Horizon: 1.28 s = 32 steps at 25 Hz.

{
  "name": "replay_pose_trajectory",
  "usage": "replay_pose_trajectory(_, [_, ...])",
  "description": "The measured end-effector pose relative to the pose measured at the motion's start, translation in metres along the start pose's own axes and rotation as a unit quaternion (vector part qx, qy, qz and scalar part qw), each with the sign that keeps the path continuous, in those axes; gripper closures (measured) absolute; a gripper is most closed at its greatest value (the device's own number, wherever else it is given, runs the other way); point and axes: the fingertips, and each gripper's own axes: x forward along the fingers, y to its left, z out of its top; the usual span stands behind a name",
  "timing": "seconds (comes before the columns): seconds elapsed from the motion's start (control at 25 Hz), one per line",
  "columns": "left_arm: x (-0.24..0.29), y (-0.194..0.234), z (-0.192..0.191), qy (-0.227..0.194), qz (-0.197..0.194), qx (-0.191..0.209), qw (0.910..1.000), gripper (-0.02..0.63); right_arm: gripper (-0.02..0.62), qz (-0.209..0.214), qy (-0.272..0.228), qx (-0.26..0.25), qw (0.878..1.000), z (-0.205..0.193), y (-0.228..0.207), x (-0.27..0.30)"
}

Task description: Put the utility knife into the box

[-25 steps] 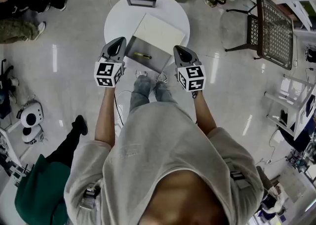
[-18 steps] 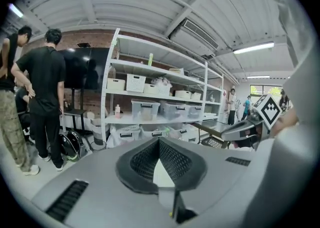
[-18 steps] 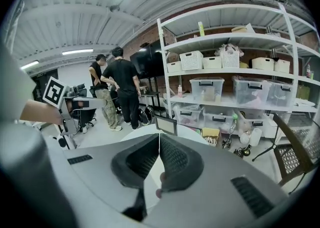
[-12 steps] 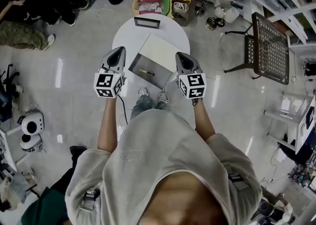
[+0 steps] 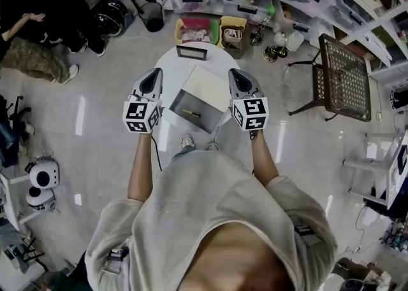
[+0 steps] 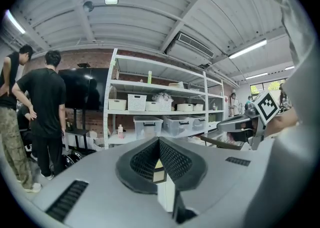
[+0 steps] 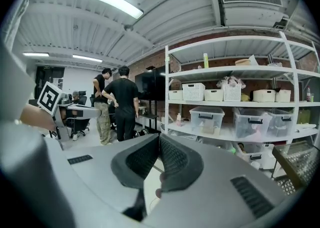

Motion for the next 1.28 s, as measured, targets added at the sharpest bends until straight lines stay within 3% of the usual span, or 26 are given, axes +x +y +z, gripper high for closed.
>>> replay_pose_trajectory(0.44, [0.002, -0.001, 0.022, -0.018, -0.003, 0.015, 0.9997, 0.588, 0.565, -0.015, -0.028, -0.007, 0.999, 0.025, -0.007, -0.001])
replay_pose_trajectory(1.28, [-0.001, -0.008, 0.02, -0.017, 0.002, 0.014, 0.9998, 0.588, 0.565, -0.018, -0.032, -0.002, 0.999, 0.025, -0.011, -0.004])
